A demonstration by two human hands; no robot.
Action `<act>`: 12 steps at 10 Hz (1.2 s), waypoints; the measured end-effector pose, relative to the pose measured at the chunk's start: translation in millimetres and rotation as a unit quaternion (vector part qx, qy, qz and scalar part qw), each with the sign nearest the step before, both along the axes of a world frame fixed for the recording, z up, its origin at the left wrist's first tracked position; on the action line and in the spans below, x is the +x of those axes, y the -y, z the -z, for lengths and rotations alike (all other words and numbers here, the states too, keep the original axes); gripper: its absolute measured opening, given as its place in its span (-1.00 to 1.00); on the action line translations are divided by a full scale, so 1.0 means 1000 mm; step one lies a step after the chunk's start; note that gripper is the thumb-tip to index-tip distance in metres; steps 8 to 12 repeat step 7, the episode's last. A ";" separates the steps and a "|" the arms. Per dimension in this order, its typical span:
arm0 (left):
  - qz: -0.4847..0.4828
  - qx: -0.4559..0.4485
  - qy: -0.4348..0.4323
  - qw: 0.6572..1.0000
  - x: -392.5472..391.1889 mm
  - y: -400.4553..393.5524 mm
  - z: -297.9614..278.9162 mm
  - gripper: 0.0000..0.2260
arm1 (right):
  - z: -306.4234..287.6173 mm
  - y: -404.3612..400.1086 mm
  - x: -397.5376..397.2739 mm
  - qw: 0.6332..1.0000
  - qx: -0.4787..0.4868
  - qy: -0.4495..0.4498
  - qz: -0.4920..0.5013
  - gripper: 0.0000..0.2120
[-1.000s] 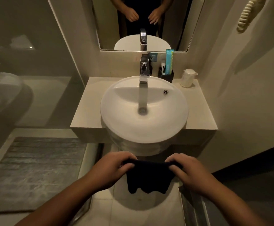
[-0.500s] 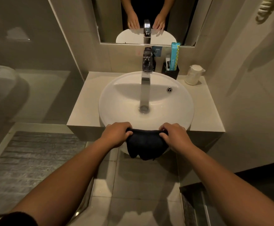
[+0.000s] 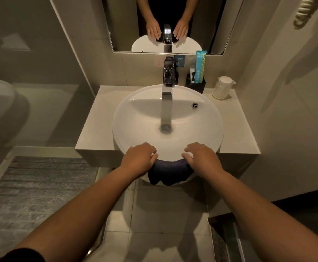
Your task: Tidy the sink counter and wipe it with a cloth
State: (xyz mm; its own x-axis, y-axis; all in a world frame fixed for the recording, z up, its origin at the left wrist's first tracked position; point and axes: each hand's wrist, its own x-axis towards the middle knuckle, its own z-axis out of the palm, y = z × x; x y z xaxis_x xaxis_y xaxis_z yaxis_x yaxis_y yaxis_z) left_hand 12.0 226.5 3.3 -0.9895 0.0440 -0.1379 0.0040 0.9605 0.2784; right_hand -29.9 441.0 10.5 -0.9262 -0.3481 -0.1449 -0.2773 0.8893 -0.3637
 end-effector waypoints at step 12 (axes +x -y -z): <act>0.114 -0.033 0.036 0.992 0.027 -0.003 -0.053 -0.74 | -0.064 0.008 0.031 0.978 0.143 0.028 -0.150 -0.69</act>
